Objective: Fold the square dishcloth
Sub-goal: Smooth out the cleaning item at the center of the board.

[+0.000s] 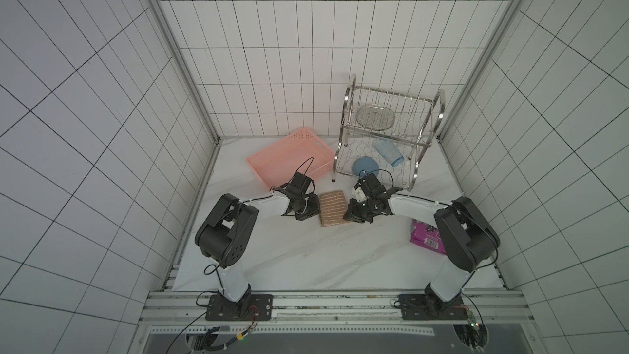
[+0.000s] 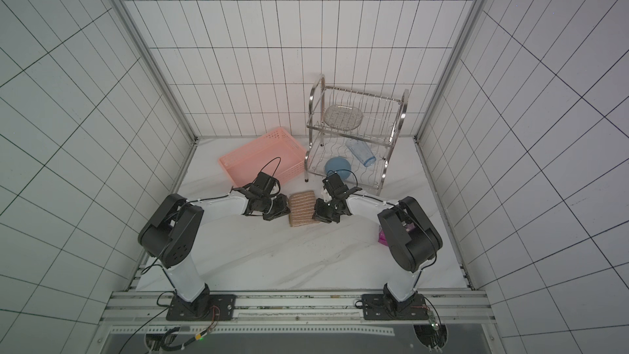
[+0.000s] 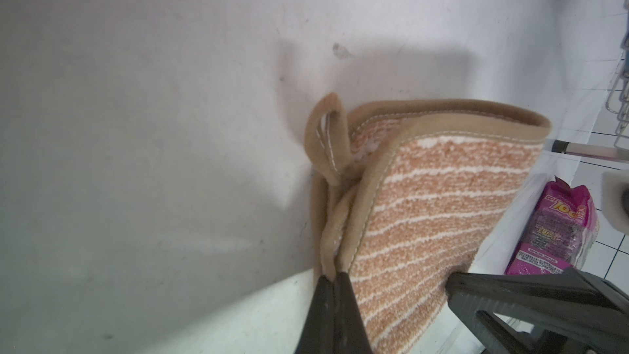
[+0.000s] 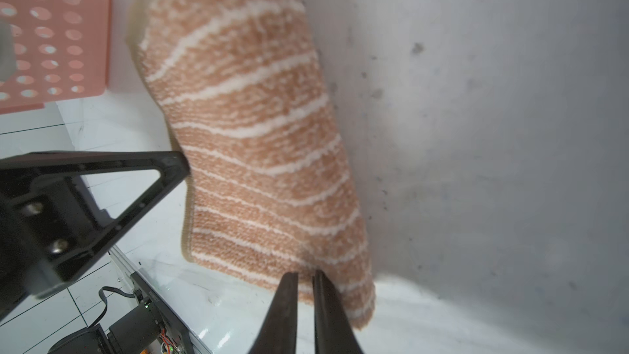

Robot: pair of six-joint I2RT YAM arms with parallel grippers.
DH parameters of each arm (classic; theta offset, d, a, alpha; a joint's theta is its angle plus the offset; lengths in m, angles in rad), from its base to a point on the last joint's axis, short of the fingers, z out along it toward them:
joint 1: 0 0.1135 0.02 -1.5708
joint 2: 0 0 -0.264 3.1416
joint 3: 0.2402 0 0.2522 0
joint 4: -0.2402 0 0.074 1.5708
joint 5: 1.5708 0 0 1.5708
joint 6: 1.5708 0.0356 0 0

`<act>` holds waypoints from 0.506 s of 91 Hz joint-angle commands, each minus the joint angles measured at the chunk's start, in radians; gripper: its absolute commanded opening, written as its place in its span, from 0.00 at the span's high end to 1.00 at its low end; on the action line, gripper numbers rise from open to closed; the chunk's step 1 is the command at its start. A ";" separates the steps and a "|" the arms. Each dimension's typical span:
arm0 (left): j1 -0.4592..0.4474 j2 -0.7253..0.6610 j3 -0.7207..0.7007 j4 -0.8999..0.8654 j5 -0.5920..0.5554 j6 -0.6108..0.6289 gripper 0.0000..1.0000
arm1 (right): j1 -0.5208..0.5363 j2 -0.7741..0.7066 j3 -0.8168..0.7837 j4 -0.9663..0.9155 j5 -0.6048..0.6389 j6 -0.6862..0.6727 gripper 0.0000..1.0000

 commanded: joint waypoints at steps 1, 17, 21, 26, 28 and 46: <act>0.004 0.020 -0.013 0.021 -0.009 -0.002 1.00 | -0.008 0.008 -0.014 0.022 -0.015 0.017 0.85; 0.005 0.020 -0.016 0.023 -0.008 -0.002 1.00 | -0.011 -0.029 0.041 -0.023 -0.006 -0.034 0.84; 0.005 0.019 -0.016 0.023 -0.008 -0.003 1.00 | -0.014 -0.032 0.072 -0.039 0.001 -0.047 0.84; 0.004 0.019 -0.016 0.022 -0.007 -0.003 1.00 | -0.024 -0.028 0.110 -0.053 0.004 -0.059 0.83; 0.003 0.019 -0.017 0.024 -0.008 -0.003 1.00 | -0.029 -0.024 0.124 -0.055 0.004 -0.063 0.83; 0.002 0.024 -0.018 0.028 -0.001 -0.002 1.00 | -0.043 0.063 0.258 -0.089 0.016 -0.095 0.83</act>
